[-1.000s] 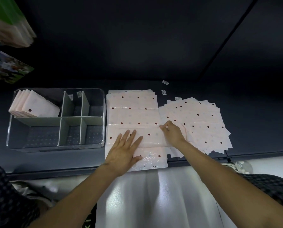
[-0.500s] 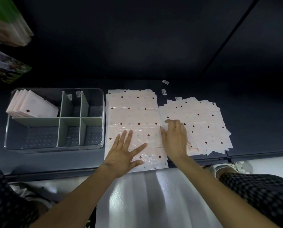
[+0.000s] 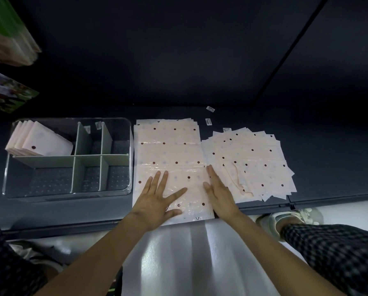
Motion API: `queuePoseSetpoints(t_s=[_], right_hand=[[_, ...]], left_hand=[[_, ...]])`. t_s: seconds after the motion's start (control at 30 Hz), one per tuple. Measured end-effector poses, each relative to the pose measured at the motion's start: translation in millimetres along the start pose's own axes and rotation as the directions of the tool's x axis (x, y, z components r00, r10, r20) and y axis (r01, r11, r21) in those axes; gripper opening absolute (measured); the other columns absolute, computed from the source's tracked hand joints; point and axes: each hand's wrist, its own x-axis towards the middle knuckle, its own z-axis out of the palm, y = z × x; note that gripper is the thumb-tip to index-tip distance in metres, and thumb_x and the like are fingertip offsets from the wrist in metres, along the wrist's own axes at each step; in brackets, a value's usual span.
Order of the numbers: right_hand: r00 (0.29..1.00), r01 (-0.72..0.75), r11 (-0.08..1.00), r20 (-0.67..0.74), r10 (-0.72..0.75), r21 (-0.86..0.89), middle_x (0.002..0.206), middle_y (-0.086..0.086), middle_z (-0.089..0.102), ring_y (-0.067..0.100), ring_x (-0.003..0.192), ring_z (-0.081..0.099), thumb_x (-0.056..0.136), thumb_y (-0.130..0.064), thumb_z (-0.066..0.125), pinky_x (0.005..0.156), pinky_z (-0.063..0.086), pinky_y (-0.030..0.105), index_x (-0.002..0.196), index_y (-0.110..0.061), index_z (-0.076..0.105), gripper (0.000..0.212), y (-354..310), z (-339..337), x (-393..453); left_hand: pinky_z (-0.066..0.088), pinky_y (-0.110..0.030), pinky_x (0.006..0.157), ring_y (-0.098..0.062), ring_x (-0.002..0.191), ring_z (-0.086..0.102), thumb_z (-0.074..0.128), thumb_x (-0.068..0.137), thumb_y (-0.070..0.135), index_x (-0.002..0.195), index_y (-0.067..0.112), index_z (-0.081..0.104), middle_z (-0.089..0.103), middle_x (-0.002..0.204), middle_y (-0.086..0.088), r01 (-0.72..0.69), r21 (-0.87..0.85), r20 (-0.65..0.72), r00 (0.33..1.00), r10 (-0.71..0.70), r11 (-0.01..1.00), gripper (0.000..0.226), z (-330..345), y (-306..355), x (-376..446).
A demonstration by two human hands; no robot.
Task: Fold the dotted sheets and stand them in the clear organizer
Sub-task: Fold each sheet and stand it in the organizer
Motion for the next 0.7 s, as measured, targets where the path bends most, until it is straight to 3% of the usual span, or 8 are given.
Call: queuePoseSetpoints(t_s=[0.1,0.2,0.33,0.4,0.5,0.6,0.7], right_hand=[[1.0,-0.004,0.999,0.026,0.003,0.042,0.151,-0.012,0.027,0.007,0.128,0.04,0.097,-0.035,0.047,0.104,0.025,0.015,0.149,-0.026,0.016,0.061,6.0,-17.5,-0.7],[0.995,0.067,0.991,0.077,-0.059,-0.118,0.14,-0.013,0.041,0.008,0.101,0.056,0.089,-0.03,0.062,0.086,0.033,0.01,0.144,-0.027,0.025,0.066,12.7,-34.1,-1.7],[0.958,0.284,0.881,0.148,-0.246,-0.377,0.135,-0.001,0.05,0.017,0.115,0.055,0.092,-0.022,0.058,0.092,0.041,0.021,0.14,-0.013,0.035,0.054,22.0,-46.7,2.0],[0.889,0.448,0.743,0.16,-0.429,-0.497,0.129,0.008,0.058,0.021,0.114,0.059,0.085,-0.007,0.065,0.086,0.05,0.026,0.122,-0.002,0.055,0.039,19.4,-50.8,4.4],[0.749,0.569,0.54,0.121,-0.651,-0.62,0.101,0.012,0.072,0.024,0.089,0.071,0.059,0.005,0.082,0.064,0.058,0.03,0.085,-0.001,0.071,0.029,7.6,-55.3,4.0],[0.683,0.61,0.505,0.083,-0.725,-0.611,0.09,0.005,0.074,0.02,0.083,0.072,0.054,0.0,0.085,0.069,0.058,0.03,0.076,-0.006,0.073,0.025,-7.6,-55.8,-1.8],[0.626,0.685,0.505,0.07,-0.776,-0.525,0.083,0.002,0.072,0.019,0.077,0.07,0.06,-0.004,0.08,0.073,0.057,0.031,0.073,-0.008,0.071,0.016,-20.6,-45.0,-17.0]], left_hand=[[-0.017,-0.046,0.115,-0.036,0.133,-0.037,0.005,0.084,0.073,0.133,0.055,-0.027,-0.037,0.146,-0.016,0.0,-0.002,0.01,1.0,0.0,1.0,0.061,-1.7,0.3,-0.1],[-0.016,-0.045,0.116,-0.035,0.136,-0.034,0.009,0.086,0.072,0.134,0.054,-0.024,-0.035,0.148,-0.016,0.003,-0.015,0.031,1.0,-0.002,1.0,0.061,-5.6,0.7,0.1],[-0.015,-0.044,0.116,-0.033,0.139,-0.031,0.015,0.089,0.07,0.143,0.053,-0.007,-0.029,0.153,-0.015,0.022,-0.059,0.073,0.997,-0.018,0.998,0.061,-11.9,1.7,0.9],[-0.015,-0.045,0.115,-0.033,0.14,-0.028,0.018,0.09,0.069,0.144,0.053,0.001,-0.025,0.155,-0.015,0.049,-0.095,0.102,0.994,-0.039,0.994,0.059,-16.0,3.7,2.2],[-0.016,-0.053,0.113,-0.037,0.142,-0.022,0.022,0.091,0.067,0.144,0.052,0.012,-0.017,0.157,-0.013,0.106,-0.095,0.115,0.989,-0.094,0.99,0.056,-20.5,9.3,3.4],[-0.016,-0.054,0.111,-0.032,0.144,-0.016,0.033,0.091,0.064,0.142,0.045,0.029,-0.006,0.159,-0.01,0.131,-0.12,0.02,0.991,-0.13,0.984,0.055,-23.3,18.9,-0.5],[0.006,-0.041,0.114,-0.027,0.141,0.015,0.049,0.088,0.058,0.131,0.03,0.052,0.025,0.151,-0.009,0.117,-0.204,-0.127,0.981,-0.145,0.972,0.051,-22.8,29.2,-8.6]])
